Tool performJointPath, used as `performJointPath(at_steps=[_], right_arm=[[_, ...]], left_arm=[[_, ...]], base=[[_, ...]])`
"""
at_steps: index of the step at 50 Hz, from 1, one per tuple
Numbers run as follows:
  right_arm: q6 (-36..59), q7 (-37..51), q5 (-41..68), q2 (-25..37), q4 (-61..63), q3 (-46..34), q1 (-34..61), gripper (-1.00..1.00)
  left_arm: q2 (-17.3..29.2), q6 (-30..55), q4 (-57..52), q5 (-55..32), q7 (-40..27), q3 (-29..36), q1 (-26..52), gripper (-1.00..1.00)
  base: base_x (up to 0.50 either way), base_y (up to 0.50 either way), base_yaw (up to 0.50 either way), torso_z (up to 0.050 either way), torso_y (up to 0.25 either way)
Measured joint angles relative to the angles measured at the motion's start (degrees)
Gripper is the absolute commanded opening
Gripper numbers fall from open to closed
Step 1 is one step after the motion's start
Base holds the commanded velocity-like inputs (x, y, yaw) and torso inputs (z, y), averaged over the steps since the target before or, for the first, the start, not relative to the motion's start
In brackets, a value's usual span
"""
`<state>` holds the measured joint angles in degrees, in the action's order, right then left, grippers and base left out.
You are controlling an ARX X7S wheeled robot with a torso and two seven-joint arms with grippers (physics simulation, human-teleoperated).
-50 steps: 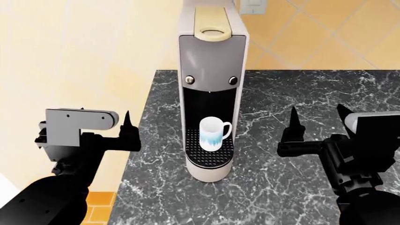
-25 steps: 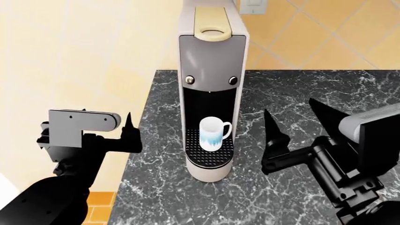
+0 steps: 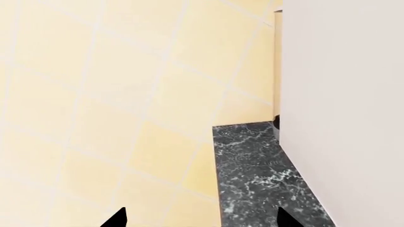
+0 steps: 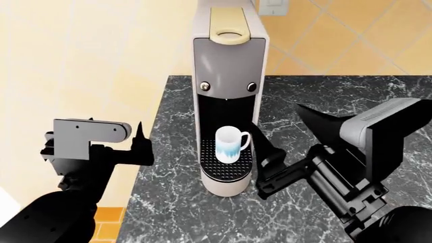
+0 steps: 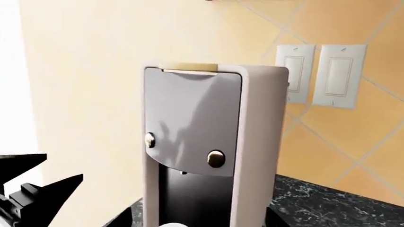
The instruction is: Press the button on the coffee machine to serve coffee.
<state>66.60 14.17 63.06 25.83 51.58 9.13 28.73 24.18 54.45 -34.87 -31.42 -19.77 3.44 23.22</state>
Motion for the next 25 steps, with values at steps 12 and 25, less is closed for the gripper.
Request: performJointPath(at_steps=[12,25], right_arm=[[0.47,1.28,1.83,-0.12,-1.13,-0.45,2.52,-1.0],[-0.31,2.68,1.64,-0.12,-2.1,-0.18,3.85,-1.0]], left_arm=[[0.21,-0.42,0.18,0.02,0.02,0.3,-0.24,1.0],[0.42,-0.62,0.26,0.06,-0.09,0.77,-0.29,1.0]], base=[[0.0,0.0,0.0,0.0,0.0],[0.0,0.0,0.0,0.0,0.0]])
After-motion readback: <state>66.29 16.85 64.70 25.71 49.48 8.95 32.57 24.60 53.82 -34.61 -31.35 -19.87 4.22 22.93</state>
